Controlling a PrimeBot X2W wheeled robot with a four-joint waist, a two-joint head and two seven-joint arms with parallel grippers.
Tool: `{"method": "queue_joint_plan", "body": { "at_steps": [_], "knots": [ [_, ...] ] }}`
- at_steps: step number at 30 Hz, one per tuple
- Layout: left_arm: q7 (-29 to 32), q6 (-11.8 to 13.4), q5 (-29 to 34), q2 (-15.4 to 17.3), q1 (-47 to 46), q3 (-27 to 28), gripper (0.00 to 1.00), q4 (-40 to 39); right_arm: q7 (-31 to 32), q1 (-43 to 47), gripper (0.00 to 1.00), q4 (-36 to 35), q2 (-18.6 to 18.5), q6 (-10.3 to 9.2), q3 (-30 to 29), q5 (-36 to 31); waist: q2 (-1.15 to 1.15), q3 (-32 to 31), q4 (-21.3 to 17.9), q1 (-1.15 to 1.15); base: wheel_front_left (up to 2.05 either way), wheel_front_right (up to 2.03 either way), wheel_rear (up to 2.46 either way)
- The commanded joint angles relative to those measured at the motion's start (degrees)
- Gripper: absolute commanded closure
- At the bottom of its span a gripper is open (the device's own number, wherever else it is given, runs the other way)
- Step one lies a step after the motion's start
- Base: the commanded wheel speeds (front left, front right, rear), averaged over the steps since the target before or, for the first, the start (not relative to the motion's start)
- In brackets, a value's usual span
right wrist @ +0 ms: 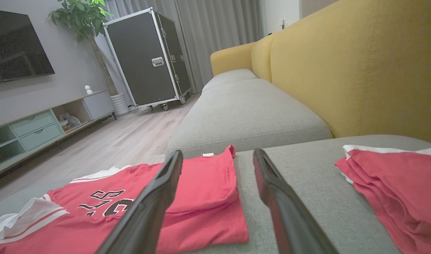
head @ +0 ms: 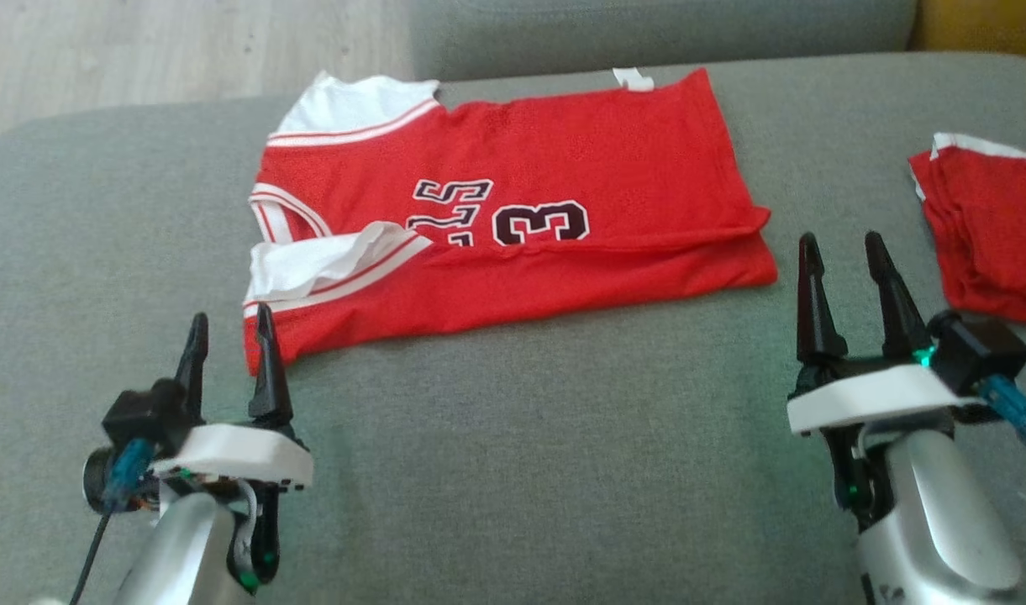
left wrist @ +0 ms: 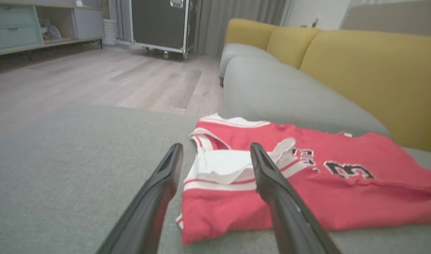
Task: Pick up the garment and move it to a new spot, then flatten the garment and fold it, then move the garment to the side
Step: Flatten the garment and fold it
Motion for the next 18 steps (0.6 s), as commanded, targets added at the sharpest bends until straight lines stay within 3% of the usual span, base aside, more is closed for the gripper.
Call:
{"method": "queue_joint_plan", "body": {
  "at_steps": [1, 10, 18],
  "knots": [
    [1.8, -0.4, -0.2, 0.9, -4.1, 1.8, 0.00, 1.8, -0.6, -3.3, 0.00, -2.7, 0.3, -0.05, 2.1, 0.0, -0.01, 1.5, -1.0, 0.00, 0.00, 0.00, 0.00],
    [7.3, 2.8, -0.4, 2.7, -10.2, 2.8, 0.00, 16.4, -0.6, -4.4, 0.00, -4.5, 0.3, -0.05, 4.7, 0.8, -0.01, 5.2, -3.9, 0.00, 0.00, 0.00, 0.00],
    [9.0, 1.6, -0.8, 3.2, -14.2, 2.3, 0.00, 24.2, -0.6, -4.6, 0.00, -4.8, 0.3, -0.05, 4.6, 1.6, -0.01, 7.2, -4.6, 0.00, 0.00, 0.00, 0.00]
  ]
}}
